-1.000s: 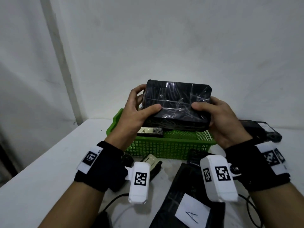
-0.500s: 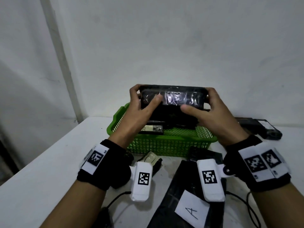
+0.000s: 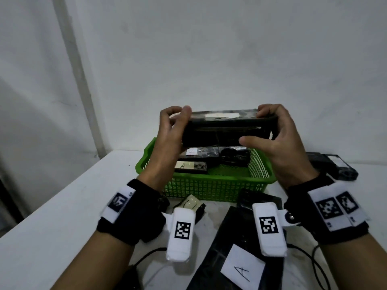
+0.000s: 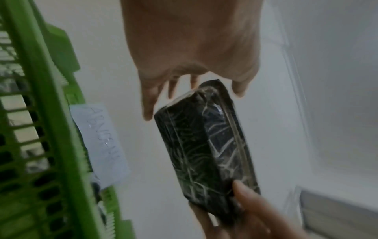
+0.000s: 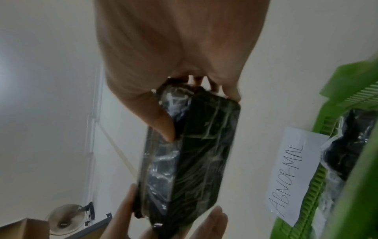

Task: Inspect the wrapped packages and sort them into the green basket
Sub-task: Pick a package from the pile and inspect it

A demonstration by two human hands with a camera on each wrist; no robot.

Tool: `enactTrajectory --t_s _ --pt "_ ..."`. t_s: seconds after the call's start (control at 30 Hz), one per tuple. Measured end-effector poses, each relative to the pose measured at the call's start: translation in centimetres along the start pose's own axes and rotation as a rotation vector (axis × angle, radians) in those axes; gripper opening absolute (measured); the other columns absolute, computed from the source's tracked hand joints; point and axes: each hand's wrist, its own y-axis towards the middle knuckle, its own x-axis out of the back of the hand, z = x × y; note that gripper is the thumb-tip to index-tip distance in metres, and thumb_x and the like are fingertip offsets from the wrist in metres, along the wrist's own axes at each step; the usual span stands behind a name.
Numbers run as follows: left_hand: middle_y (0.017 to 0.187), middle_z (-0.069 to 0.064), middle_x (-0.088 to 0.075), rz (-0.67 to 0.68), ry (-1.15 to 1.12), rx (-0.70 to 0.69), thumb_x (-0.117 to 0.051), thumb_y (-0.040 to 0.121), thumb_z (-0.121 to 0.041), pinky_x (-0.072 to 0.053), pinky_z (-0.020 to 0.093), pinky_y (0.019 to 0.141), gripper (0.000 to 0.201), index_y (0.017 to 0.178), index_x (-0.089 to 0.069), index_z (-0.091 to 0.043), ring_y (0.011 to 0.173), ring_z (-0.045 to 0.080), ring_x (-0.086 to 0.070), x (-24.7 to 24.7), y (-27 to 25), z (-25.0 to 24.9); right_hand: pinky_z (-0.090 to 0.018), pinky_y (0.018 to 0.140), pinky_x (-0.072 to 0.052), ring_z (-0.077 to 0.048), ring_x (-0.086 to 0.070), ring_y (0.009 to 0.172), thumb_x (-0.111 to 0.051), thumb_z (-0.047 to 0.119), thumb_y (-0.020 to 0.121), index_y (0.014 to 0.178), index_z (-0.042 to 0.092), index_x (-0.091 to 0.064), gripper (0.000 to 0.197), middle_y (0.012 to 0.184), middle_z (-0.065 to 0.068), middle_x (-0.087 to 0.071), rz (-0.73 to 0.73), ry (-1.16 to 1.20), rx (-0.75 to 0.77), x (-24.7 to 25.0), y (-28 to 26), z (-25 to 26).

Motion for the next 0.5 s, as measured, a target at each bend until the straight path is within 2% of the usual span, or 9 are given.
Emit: enactTrajectory --t_s 0.07,0.13,0.2,0.3,0.37,0.43,0.5 --pt "0.117 -0.001 -0.06 0.009 -0.084 0.104 -0.057 0.097 -0.034 -0.057 0.033 0.075 0.032 0.126 -0.046 -0.029 0.103 0.014 -0.063 0.6 0.4 -0.4 -0.053 0.106 -0.047 -0.028 -0.051 0.125 -0.081 0.04 0.064 0.095 0.042 -0.056 0.04 0.133 -0.01 -0.043 0.043 0.018 0.048 -0.7 -0.3 0.3" --pt "0.115 0.003 -0.065 0.035 -0.146 0.083 -0.063 0.091 -0.011 -0.056 0.031 0.07 0.048 0.131 -0.043 -0.027 0.095 0.017 -0.065 1.2 0.7 -0.6 -0.044 0.102 -0.05 -0.022 -0.05 0.127 -0.079 0.046 0.07 0.1 0.043 -0.057 0.037 0.137 -0.002 -0.039 0.035 0.109 0.049 -1.4 -0.3 0.5" --pt "0.117 0.006 -0.067 0.073 -0.202 0.038 -0.067 0.079 -0.001 -0.056 0.029 0.069 0.065 0.132 -0.041 -0.026 0.091 0.018 -0.067 1.5 0.8 -0.8 -0.038 0.091 -0.057 -0.021 -0.055 0.124 -0.077 0.036 0.077 0.119 0.038 -0.049 0.051 0.141 -0.002 -0.039 -0.016 0.218 -0.027 -1.6 0.1 0.2" --pt "0.126 0.011 -0.062 0.111 -0.206 0.035 -0.068 0.073 -0.004 -0.056 0.029 0.074 0.071 0.135 -0.04 -0.025 0.099 0.02 -0.066 1.2 0.6 -0.8 -0.029 0.077 -0.06 -0.019 -0.065 0.107 -0.076 0.006 0.083 0.135 0.037 -0.032 0.074 0.137 -0.006 -0.049 -0.04 0.246 -0.175 -1.5 0.2 0.0" --pt "0.127 0.011 -0.061 0.115 -0.173 0.044 -0.07 0.08 -0.001 -0.056 0.03 0.079 0.069 0.136 -0.039 -0.023 0.103 0.021 -0.065 0.9 0.5 -0.6 -0.027 0.078 -0.06 -0.019 -0.066 0.102 -0.075 -0.002 0.083 0.136 0.036 -0.031 0.079 0.127 -0.005 -0.056 -0.062 0.187 -0.196 -1.4 0.1 -0.1" --pt "0.123 0.008 -0.061 0.136 -0.139 0.037 -0.063 0.087 0.008 -0.056 0.029 0.079 0.064 0.137 -0.035 -0.02 0.102 0.02 -0.065 0.7 0.4 -0.4 -0.034 0.085 -0.061 -0.018 -0.066 0.106 -0.076 -0.004 0.08 0.138 0.035 -0.033 0.082 0.124 0.002 -0.056 -0.076 0.132 -0.169 -1.2 -0.1 -0.2" --pt "0.12 0.006 -0.062 0.162 -0.143 0.01 -0.059 0.088 0.013 -0.056 0.028 0.077 0.064 0.136 -0.033 -0.021 0.097 0.017 -0.067 0.6 0.4 -0.1 -0.037 0.086 -0.061 -0.01 -0.066 0.104 -0.077 -0.006 0.079 0.139 0.032 -0.034 0.083 0.125 0.005 -0.054 -0.066 0.065 -0.128 -1.0 -0.1 -0.2"
